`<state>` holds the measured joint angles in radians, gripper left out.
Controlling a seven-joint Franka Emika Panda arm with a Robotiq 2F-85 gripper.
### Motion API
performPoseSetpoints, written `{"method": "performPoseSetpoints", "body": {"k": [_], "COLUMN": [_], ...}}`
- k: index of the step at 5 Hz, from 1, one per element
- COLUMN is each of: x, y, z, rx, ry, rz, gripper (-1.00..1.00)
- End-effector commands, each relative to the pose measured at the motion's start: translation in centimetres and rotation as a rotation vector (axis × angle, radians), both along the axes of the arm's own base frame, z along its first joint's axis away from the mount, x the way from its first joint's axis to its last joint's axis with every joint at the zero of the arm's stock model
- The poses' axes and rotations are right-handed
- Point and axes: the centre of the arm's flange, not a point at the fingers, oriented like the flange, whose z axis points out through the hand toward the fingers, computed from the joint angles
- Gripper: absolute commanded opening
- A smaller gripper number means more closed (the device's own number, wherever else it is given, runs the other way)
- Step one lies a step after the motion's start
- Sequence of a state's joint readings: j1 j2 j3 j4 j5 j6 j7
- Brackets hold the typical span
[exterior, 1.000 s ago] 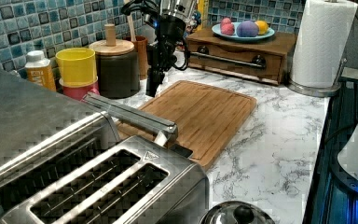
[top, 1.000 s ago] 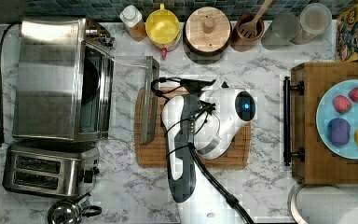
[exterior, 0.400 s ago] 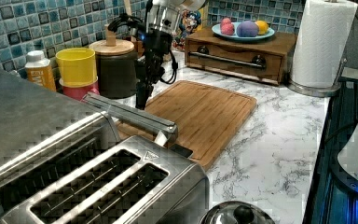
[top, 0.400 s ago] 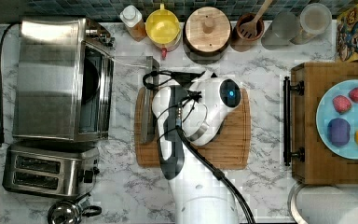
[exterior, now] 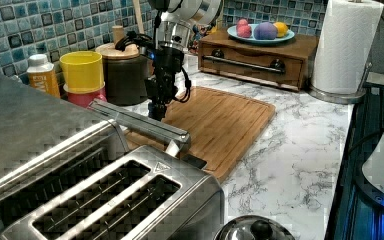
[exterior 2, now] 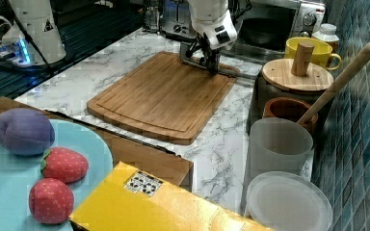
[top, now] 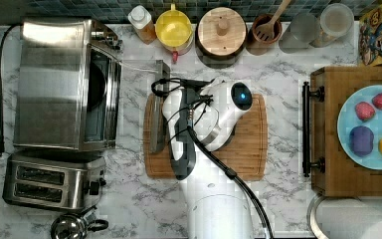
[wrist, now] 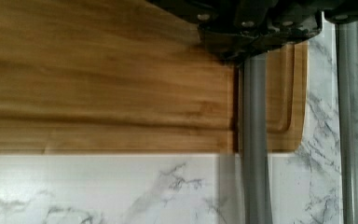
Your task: Close the oven.
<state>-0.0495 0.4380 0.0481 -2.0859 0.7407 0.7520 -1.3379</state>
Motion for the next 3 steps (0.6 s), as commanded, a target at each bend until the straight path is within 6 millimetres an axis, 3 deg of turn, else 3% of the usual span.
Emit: {"method": "performPoseSetpoints", "body": {"k": [1, 2, 3], "x": [5.6, 6.0, 6.5], "y": [4.0, 5.4, 8.0], "z": [9.3, 9.3, 7.9], "rx": [0.108, 0.115, 0.095], "ry": [-0.094, -0.089, -0.047], "rz": [0.034, 0.046, 0.066], "gripper": [-1.00, -1.00, -1.00]}}
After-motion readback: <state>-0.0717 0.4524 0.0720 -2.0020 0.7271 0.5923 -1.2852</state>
